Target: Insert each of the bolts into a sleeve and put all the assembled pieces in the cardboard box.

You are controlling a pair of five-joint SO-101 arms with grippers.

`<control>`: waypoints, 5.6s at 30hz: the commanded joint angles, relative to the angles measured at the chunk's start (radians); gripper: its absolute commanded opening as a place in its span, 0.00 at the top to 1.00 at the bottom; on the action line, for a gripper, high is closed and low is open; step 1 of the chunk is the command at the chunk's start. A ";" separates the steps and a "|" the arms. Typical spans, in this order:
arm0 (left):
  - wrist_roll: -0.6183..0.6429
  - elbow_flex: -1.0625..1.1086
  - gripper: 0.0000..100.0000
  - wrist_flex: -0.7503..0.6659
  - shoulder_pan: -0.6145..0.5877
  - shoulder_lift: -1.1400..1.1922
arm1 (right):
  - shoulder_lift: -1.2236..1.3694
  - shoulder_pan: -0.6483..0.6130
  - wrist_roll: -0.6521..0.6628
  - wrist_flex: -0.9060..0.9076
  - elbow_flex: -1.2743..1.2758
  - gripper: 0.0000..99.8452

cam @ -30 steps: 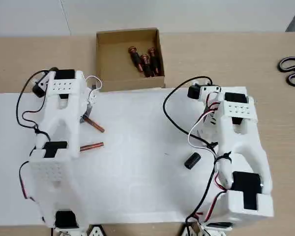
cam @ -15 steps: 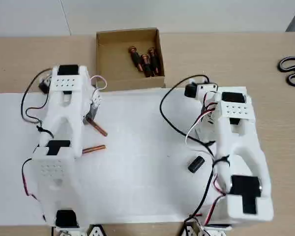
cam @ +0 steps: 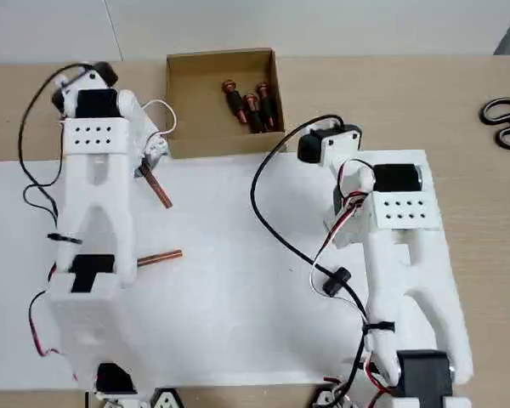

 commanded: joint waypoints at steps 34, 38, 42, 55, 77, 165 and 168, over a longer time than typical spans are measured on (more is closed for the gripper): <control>-0.328 0.676 0.99 -0.425 0.006 -0.858 | -0.958 -0.119 -0.183 -0.484 0.732 1.00; -0.353 0.889 0.99 -0.531 0.032 -0.985 | -0.966 -0.127 -0.216 -0.570 0.776 1.00; -0.347 1.107 0.99 -0.617 0.083 -1.160 | -0.966 -0.168 -0.242 -0.627 0.812 1.00; -0.334 1.613 0.99 -0.950 0.121 -1.663 | -0.967 -0.346 -0.359 -0.751 0.895 1.00; -0.272 1.942 0.99 -0.951 0.295 -2.231 | -1.328 -0.579 -0.331 -0.998 1.214 1.00; -0.176 2.023 0.99 -0.815 0.559 -2.228 | -1.546 -0.711 -0.275 -0.858 1.258 1.00; -0.181 2.023 0.99 -0.781 0.563 -2.228 | -1.544 -0.711 -0.275 -0.855 1.227 1.00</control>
